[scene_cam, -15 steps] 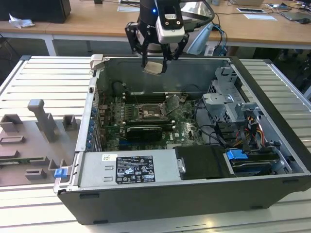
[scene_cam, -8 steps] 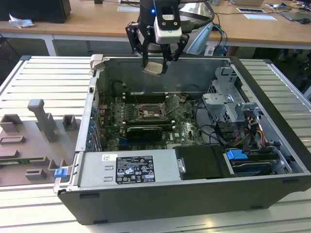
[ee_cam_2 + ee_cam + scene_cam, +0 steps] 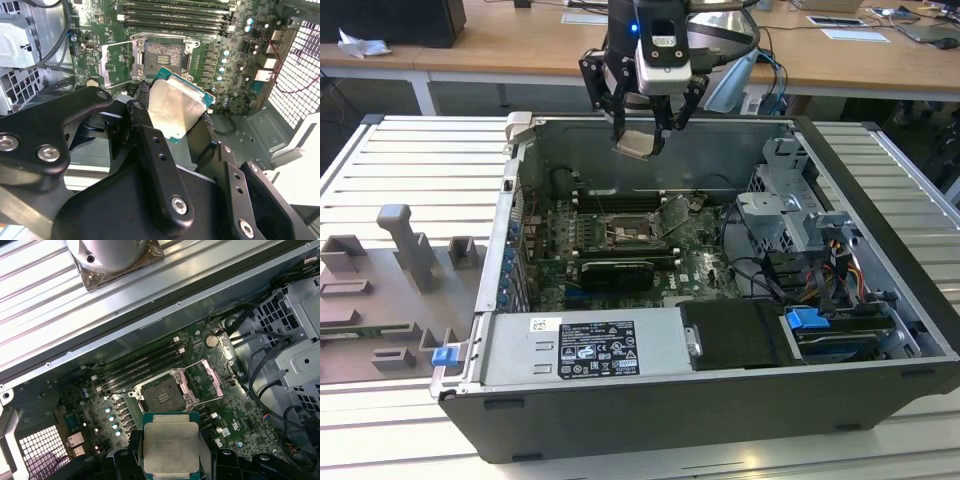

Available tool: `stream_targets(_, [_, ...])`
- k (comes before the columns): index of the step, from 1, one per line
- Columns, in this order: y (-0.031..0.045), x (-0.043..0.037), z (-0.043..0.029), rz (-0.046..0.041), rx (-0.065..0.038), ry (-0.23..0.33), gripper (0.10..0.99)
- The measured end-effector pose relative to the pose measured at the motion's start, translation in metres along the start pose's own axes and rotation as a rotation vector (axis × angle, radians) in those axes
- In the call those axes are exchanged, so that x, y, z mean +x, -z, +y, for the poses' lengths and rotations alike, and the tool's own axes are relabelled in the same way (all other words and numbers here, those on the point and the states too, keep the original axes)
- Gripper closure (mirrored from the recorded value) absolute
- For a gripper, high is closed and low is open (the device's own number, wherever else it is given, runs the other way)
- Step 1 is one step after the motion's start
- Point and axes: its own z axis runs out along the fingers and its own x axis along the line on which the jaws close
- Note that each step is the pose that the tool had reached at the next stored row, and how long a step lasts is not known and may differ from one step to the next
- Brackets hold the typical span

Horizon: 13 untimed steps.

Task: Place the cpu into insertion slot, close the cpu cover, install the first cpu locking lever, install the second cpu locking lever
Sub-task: 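Place the cpu into insertion slot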

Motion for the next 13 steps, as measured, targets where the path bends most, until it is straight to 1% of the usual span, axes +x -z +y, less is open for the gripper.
stream_targets(7, [-0.0003,0.0000,-0.0001,-0.0033,-0.001,-0.038,0.549])
stream_targets(13, [-0.0005,0.0000,-0.0001,-0.0078,-0.002,-0.090,0.549])
